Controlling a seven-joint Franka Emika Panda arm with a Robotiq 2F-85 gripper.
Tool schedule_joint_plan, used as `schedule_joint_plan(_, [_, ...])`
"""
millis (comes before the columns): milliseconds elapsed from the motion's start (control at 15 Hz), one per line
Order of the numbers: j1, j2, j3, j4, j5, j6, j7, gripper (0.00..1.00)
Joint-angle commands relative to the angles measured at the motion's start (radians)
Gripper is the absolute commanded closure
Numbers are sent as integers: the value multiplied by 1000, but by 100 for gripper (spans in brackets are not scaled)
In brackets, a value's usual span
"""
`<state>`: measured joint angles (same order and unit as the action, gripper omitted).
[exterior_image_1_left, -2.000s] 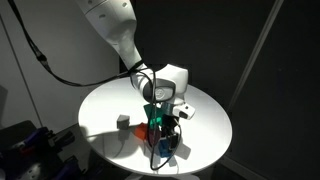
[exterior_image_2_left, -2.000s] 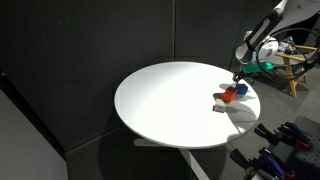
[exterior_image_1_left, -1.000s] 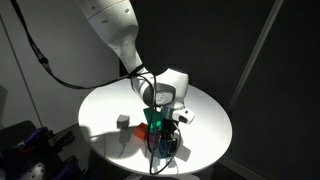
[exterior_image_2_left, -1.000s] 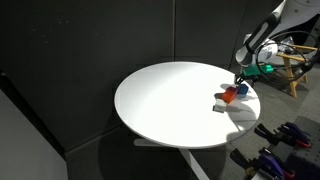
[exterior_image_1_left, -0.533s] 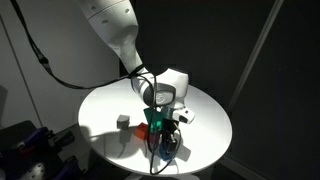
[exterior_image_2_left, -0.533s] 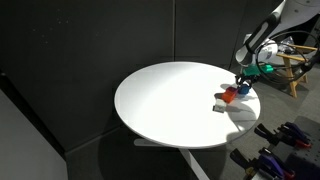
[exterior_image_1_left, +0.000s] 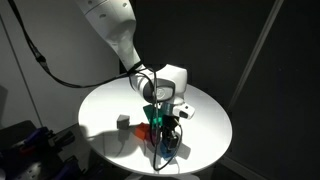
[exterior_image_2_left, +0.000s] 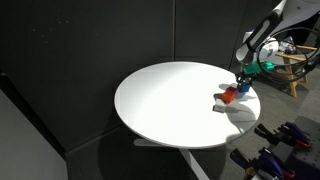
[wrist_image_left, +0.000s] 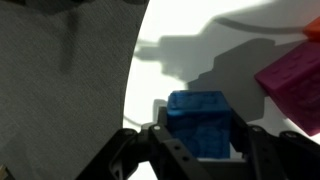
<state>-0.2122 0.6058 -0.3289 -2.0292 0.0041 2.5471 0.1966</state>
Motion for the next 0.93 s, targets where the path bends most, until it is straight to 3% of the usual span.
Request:
schedule_joint_plan(0, [25,-85,-20,-58,-45,-19,15,67])
schedule_joint_plan(867, [65,-304,-18,-241,-199,13,-10,67])
